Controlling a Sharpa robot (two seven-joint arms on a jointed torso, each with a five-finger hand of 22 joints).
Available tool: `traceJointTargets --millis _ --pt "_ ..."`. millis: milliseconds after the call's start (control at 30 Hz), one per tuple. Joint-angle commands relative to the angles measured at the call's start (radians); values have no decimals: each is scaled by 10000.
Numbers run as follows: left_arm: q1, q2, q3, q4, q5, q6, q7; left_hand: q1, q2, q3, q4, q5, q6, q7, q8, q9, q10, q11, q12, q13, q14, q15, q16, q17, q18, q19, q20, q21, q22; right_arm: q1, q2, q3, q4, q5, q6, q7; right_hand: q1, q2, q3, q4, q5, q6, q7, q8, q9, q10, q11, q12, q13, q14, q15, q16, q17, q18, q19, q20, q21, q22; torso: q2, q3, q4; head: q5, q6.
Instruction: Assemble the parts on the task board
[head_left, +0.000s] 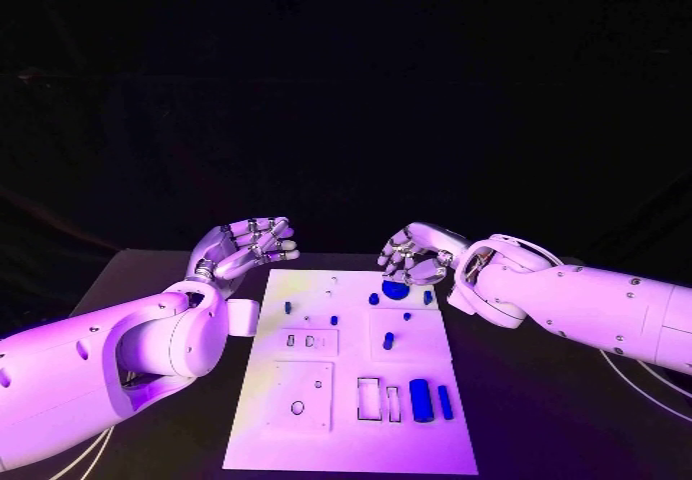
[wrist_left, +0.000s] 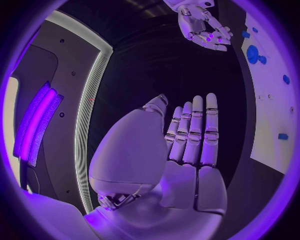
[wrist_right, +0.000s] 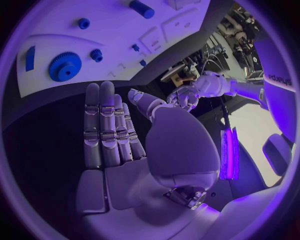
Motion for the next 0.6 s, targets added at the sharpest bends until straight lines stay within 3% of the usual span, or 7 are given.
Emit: traceJointTargets --millis 33,133,167,233,267,333,600 --pt "57 -89 26 253 22 448 -46 24 -51 67 -9 -36 79 -3 52 -9 78 -20 -44 -9 74 -16 29 16 156 81 -14 40 -11 43 55 9 106 -2968 1028 -1345 -89 -195 18 185 45 15 -26 -138 41 -72 -79 -200 75 439 -83 631 634 23 351 -130 512 327 256 -49 90 -76 43" --pt "79 -160 43 383 22 483 -58 24 -51 67 -9 -36 79 -3 52 -9 78 -20 -44 -9 74 -16 29 16 156 81 -14 40 -11 64 134 10 126 -3557 1179 -1585 -140 -281 37 327 65 6 -34 -214 90 -100 -99 -276 179 810 -135 1415 1288 13 640 -192 1014 666 355 -75 124 -112 40" --pt "84 -174 48 406 22 491 -62 8 -61 69 -3 -39 85 0 51 -11 87 -19 -53 -9 74 -15 23 21 153 86 -16 38 -14 68 161 11 126 -3694 1215 -1638 -148 -306 51 373 85 -4 -48 -243 108 -139 -96 -315 214 1002 -137 1809 1569 -147 1108 -223 2064 1939 387 -84 137 -130 36" --pt "91 -195 55 435 22 502 -68 8 -61 69 -3 -39 85 0 51 -11 87 -19 -53 -9 74 -15 23 21 153 86 -16 38 -14 73 208 11 124 -3889 1258 -1711 -93 -437 147 537 169 -52 -81 -361 216 -238 -140 -431 413 1123 -76 4900 4738 -589 1969 -260 4837 5333 454 -101 157 -157 71" --pt "94 -206 59 446 22 509 -73 8 -61 69 -3 -39 85 0 51 -11 87 -19 -53 -9 74 -15 23 21 153 86 -16 38 -14 74 242 11 124 -4015 1280 -1755 -78 -444 165 556 178 -65 -72 -379 228 -268 -154 -454 434 1117 -69 5131 4960 -613 1976 -255 5004 5535 475 -108 159 -163 73" --pt "98 -217 64 453 21 521 -83 8 -61 69 -3 -39 85 0 51 -11 87 -19 -53 -9 74 -15 23 21 153 86 -16 38 -14 74 295 11 121 -4176 1305 -1813 -81 -487 196 713 219 -63 3 -434 341 -341 -25 -467 598 1227 17 7005 7005 -905 2551 -233 6837 7922 543 -129 168 -181 69" --pt "103 -229 72 457 22 573 -131 -38 -80 76 9 -45 89 9 40 -17 99 -13 -84 -12 69 -11 5 33 148 95 -19 30 -25 56 481 10 26 -4583 1305 -2002 55 -518 265 828 268 -157 49 -552 506 -787 68 -566 732 1206 48 8261 8422 -1143 2839 -49 8149 9745 680 -171 211 -228 87"
